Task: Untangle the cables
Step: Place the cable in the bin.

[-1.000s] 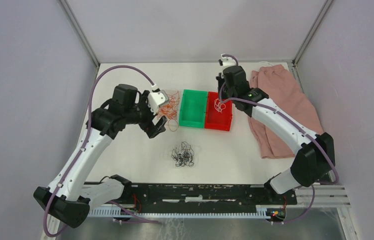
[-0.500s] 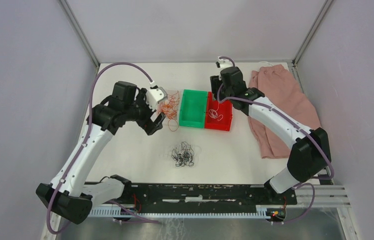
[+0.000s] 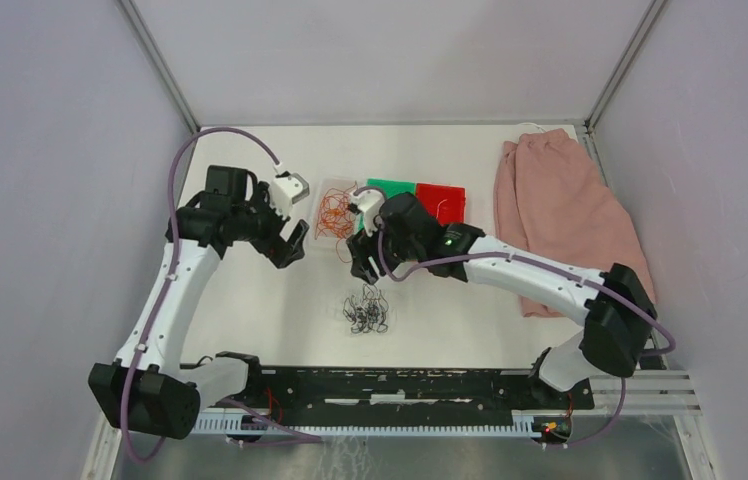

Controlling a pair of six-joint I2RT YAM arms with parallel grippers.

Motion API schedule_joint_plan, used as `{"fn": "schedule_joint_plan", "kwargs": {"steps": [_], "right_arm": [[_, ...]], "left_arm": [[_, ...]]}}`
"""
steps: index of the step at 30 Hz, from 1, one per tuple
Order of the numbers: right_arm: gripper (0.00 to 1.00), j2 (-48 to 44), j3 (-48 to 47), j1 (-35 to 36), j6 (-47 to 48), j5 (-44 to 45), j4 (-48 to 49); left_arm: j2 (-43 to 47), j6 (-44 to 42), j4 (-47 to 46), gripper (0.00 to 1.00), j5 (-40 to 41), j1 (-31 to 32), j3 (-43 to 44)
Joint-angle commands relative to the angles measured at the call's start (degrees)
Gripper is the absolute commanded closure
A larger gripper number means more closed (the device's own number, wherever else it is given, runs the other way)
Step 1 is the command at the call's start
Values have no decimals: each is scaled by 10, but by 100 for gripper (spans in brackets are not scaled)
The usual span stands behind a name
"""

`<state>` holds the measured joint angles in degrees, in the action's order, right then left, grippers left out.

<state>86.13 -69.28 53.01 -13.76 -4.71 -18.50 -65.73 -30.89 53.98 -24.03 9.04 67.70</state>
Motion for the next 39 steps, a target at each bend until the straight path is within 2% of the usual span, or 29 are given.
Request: {"fn": "schedule_joint_plan", "kwargs": {"steps": [1,6,11,20,26,36,39], "right_arm": [[33,47,10,6,8,-87,6],[36,47,59,6,-26,-92,52],[44,28,112,5,-60,-43,75],[41,-56,181,-2,-105,21,113],[39,-131,235,-31,-154,40,164],[46,-196,284,-80,-209,38,203],[50,-198,289,-85,-218,38,212]], "left_arm": [[9,-87,27,0,-77,-5,-49],[3,-101,11,3,-151,5,-121],[-39,-90,-24,8,-118,59,-146],[-100,-66,-96,12,-93,133,-192],[-121,-55,-145,20,-86,149,-216],[-146,-42,-232,48,-39,165,-242],[-140,-41,-253,67,-21,166,-247]]}}
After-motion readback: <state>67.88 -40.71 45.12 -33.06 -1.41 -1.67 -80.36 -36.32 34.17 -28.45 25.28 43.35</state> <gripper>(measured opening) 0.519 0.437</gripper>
